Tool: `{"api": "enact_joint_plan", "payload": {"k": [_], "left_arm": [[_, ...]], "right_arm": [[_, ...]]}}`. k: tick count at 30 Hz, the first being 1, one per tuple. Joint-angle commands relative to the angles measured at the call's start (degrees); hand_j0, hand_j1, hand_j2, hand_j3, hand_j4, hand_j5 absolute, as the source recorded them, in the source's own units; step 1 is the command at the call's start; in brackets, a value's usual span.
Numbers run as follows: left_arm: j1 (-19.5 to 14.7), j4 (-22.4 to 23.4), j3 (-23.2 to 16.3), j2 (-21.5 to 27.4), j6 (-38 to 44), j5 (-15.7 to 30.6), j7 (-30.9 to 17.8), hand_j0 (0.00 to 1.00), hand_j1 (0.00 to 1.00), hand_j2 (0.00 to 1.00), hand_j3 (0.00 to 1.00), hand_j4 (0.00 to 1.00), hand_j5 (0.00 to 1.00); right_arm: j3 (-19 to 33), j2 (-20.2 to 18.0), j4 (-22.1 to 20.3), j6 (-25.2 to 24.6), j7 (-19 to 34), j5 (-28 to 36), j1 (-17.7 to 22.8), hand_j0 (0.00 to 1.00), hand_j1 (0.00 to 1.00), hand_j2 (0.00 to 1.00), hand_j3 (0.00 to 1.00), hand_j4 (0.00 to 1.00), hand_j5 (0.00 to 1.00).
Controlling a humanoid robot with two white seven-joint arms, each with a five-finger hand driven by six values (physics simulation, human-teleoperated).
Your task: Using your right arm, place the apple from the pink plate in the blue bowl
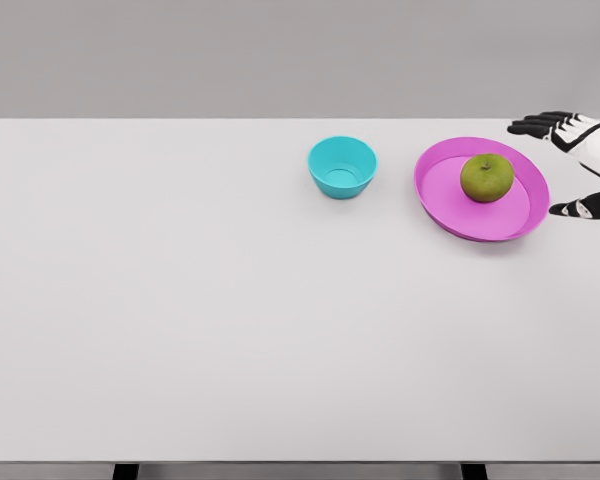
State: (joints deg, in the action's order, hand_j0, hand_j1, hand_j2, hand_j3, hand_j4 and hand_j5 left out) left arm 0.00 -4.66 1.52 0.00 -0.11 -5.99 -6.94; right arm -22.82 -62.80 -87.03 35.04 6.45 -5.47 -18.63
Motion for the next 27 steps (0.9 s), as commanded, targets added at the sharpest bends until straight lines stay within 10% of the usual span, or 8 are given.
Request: {"api": "enact_joint_plan", "payload": {"k": [1,6,11,18,21,27], "left_arm": [[0.00,0.00,-0.03,0.00,-0.06,0.01,-0.01,1.00,1.00,1.00,1.00,1.00,1.00],[0.00,0.00,-0.03,0.00,0.02,0.01,-0.01,1.00,1.00,1.00,1.00,1.00,1.00],[0.00,0.00,-0.03,0.00,-0.06,0.01,-0.01,1.00,1.00,1.00,1.00,1.00,1.00],[0.00,0.00,-0.03,0.00,0.03,0.01,-0.01,1.00,1.00,1.00,1.00,1.00,1.00],[0.00,0.00,-0.03,0.00,0.03,0.01,-0.01,1.00,1.00,1.00,1.00,1.00,1.00],[0.00,0.00,0.06,0.00,0.02,0.01,-0.01,1.00,1.00,1.00,1.00,1.00,1.00]], "right_arm": [[-0.12,-0.04,0.01,-0.04,0.05,0.37,0.00,1.00,1.00,1.00,1.00,1.00,1.00],[0.50,2.06,8.45,-0.04,0.14,0.46,-2.63,1.00,1.00,1.00,1.00,1.00,1.00],[0.59,3.64,11.79,-0.04,28.55,0.46,-10.72,1.00,1.00,1.00,1.00,1.00,1.00],[-3.18,8.65,12.14,-0.04,28.55,-2.88,-19.24,1.00,1.00,1.00,1.00,1.00,1.00],[-13.11,11.56,15.92,-3.75,28.55,-3.32,-25.22,1.00,1.00,1.00,1.00,1.00,1.00],[-17.17,16.13,23.66,-3.84,28.55,-5.25,-29.62,1.00,1.00,1.00,1.00,1.00,1.00]]}}
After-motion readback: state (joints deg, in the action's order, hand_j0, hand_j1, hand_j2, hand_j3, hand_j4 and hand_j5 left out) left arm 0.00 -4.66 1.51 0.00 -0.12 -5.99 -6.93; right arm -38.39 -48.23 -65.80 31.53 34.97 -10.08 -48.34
